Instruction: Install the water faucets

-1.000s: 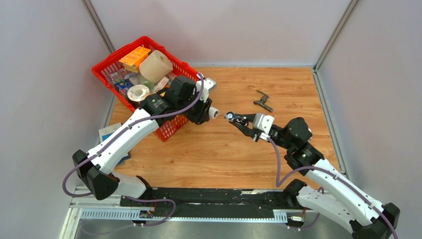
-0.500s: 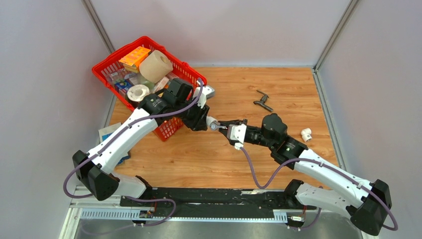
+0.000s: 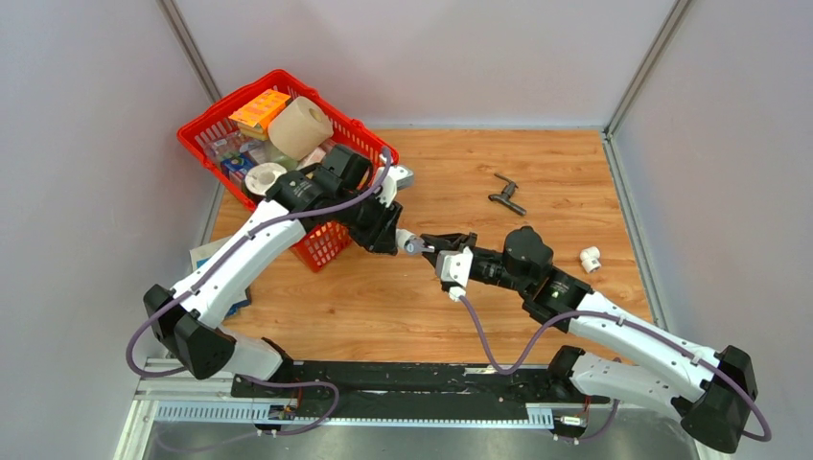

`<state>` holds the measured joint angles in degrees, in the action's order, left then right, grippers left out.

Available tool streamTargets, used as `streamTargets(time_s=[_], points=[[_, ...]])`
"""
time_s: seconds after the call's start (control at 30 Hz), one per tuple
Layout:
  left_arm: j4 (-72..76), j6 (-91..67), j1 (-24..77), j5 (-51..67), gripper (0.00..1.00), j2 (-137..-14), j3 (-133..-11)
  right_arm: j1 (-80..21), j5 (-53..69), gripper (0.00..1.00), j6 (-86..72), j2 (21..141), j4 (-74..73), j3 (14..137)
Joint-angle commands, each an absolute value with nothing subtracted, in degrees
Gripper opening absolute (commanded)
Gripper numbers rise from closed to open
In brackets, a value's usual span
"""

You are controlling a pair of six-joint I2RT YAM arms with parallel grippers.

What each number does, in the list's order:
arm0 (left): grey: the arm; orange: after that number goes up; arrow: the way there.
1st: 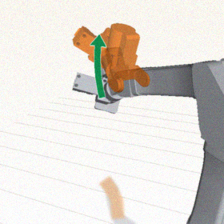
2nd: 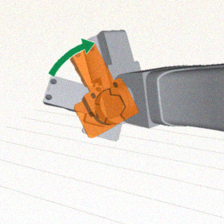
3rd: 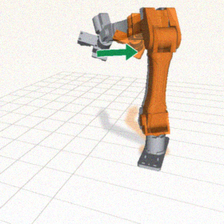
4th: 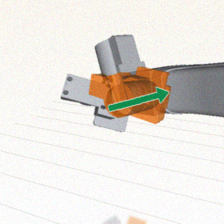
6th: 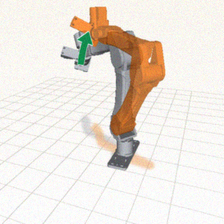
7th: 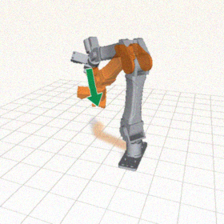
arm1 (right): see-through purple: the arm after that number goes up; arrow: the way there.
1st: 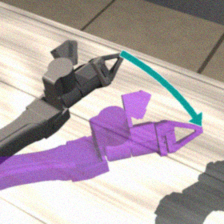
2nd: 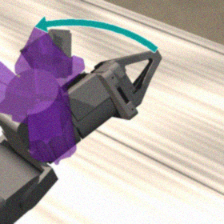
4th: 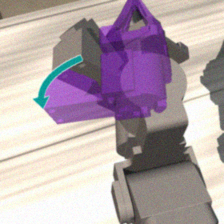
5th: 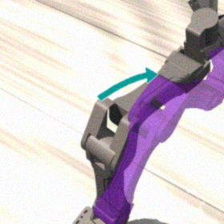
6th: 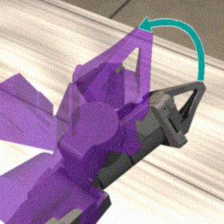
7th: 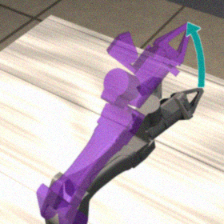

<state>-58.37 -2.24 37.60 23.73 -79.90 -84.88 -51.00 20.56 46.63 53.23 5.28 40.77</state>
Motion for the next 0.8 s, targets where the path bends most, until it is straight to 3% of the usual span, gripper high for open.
streamTargets(time_s=[0.0,0.77], points=[[-59.8,-2.2,37.8,30.1,0.0,-81.8,-90.6,-52.6,19.0,0.0,48.3,52.4,7.3,39.7],[-67.9,2.6,37.0,31.7,0.0,-84.8,-95.7,-53.5,12.7,0.0,48.7,51.2,13.2,38.0]])
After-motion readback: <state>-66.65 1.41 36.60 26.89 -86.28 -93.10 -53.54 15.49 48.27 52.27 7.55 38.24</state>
